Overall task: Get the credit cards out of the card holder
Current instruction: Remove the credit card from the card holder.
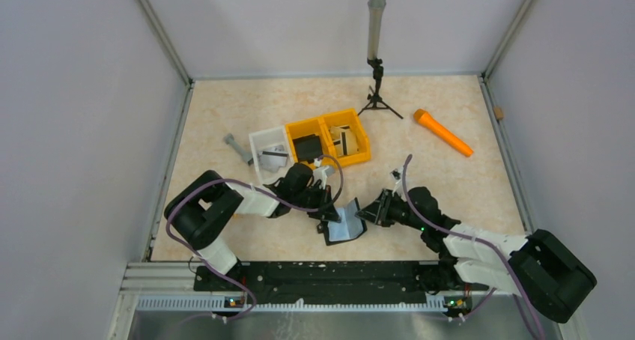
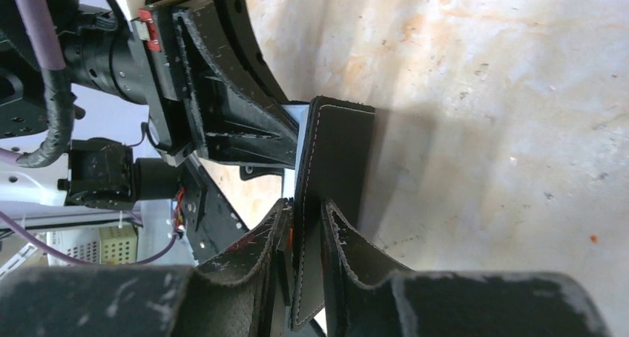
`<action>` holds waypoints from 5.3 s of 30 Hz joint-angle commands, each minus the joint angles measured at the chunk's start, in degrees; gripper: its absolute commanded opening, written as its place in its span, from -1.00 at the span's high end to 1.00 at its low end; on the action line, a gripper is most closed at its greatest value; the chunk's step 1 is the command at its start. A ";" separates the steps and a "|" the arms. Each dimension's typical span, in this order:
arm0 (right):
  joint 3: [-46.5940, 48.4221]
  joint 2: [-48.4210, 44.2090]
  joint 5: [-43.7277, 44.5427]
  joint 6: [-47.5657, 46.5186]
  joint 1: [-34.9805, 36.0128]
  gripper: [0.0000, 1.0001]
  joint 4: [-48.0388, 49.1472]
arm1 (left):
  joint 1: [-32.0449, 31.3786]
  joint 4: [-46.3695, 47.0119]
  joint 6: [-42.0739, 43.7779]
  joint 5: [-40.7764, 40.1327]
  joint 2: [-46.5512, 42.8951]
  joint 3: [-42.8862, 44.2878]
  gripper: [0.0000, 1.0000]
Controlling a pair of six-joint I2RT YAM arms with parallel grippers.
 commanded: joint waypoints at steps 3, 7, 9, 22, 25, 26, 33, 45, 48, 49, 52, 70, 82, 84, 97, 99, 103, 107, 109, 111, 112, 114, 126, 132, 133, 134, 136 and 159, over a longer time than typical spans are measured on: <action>3.51 2.15 -1.68 -0.27 2.20 0.59 2.96 | -0.93 -6.67 3.43 -8.62 1.83 -0.22 1.00; 3.84 3.15 -1.51 -0.39 2.49 0.60 2.81 | -0.98 -7.04 3.52 -8.66 1.79 0.06 1.00; 3.84 3.44 -1.36 -0.50 2.58 0.63 2.55 | -1.09 -7.28 3.52 -8.62 1.75 0.24 1.00; 5.44 4.37 -0.81 -2.01 2.68 0.73 -1.22 | -1.33 -8.53 3.70 -8.53 1.37 1.02 1.00; 6.54 4.51 -0.37 -3.15 2.81 0.71 -3.72 | -1.42 -9.11 3.86 -8.68 0.80 1.26 1.00; 6.83 4.55 -0.17 -3.40 2.91 0.71 -4.61 | -1.42 -9.29 3.94 -8.77 0.69 1.34 1.00; 6.24 4.92 -1.47 -2.03 3.03 0.65 -1.86 | -1.50 -9.70 4.06 -8.82 0.85 1.78 1.00; 6.39 5.86 -1.59 -2.59 3.03 0.93 -2.88 | -1.51 -10.23 3.67 -9.30 0.10 1.66 1.00; 6.57 5.66 -1.07 -2.62 3.03 0.96 -3.62 | -1.51 -10.92 3.61 -10.11 -0.88 1.62 0.90; 6.57 5.44 -0.58 -2.60 3.03 0.97 -4.16 | -1.51 -11.36 3.61 -10.50 -1.39 1.67 0.81; 6.12 4.11 1.43 -2.62 3.03 1.00 -5.41 | -1.51 -13.31 3.67 -11.70 -3.36 1.90 0.47; 3.82 -1.79 3.86 0.44 3.03 1.00 -4.87 | -1.53 -28.45 6.17 -23.32 -12.30 4.61 -0.16; 3.84 -4.61 4.36 1.56 3.03 1.00 -6.20 | -1.24 -42.32 7.40 -33.41 -24.00 8.42 -0.61; 4.13 -5.36 4.04 1.77 3.03 1.00 -6.62 | -1.40 -42.83 7.18 -31.72 -26.51 8.83 -0.63; 5.78 -5.94 3.52 1.26 3.03 1.00 -9.22 | -7.86 -18.26 -6.02 -16.71 -25.09 4.32 -0.59; 5.78 -5.95 3.42 1.45 3.03 1.00 -9.20 | -8.60 -15.95 -6.65 -16.46 -23.66 4.37 -0.86; 6.32 -5.99 3.47 2.89 3.03 1.00 -10.18 | -10.12 -17.04 -6.29 -17.94 -20.13 6.56 -0.97; 7.33 -6.29 3.20 4.08 3.03 1.00 -11.60 | -10.38 -16.25 -5.63 -17.58 -16.99 7.02 -0.76; 8.04 -6.57 3.36 4.06 3.03 1.00 -12.99 | -10.38 -14.57 -5.85 -16.51 -15.13 6.73 -0.68; 8.96 -6.55 3.56 3.48 3.14 1.00 -14.68 | -10.38 -12.36 -6.09 -15.16 -13.04 6.40 -0.57; 9.32 -6.55 3.74 3.19 3.12 1.00 -15.40 | -10.27 -10.05 -6.28 -14.00 -12.01 5.58 -0.55; 9.63 -6.56 3.98 2.97 3.20 1.00 -15.92 | -9.62 -4.70 -7.50 -10.98 -9.79 4.17 -0.61; 8.68 -7.66 4.26 3.76 3.39 1.00 -15.30 | -9.42 -3.73 -6.42 -8.35 -7.57 4.19 -0.68; 8.13 -7.49 2.60 4.39 3.43 0.97 -12.31 | -8.85 5.36 -9.04 -2.89 -6.20 1.53 -0.44; 8.45 -6.65 2.59 4.05 3.39 0.93 -12.84 | -8.67 6.88 -9.65 -1.99 -5.72 1.05 -0.35; 8.64 -6.01 2.77 3.76 3.38 0.89 -13.48 | -8.63 7.77 -10.00 -1.53 -5.28 0.89 -0.27; 8.28 -5.31 3.01 3.57 3.38 0.81 -13.66 | -8.64 8.04 -10.10 -1.19 -4.63 1.02 -0.14; 7.58 2.47 -1.02 2.79 3.46 0.33 -7.76 | -8.06 13.41 -12.19 -2.51 -7.19 -7.70 -0.41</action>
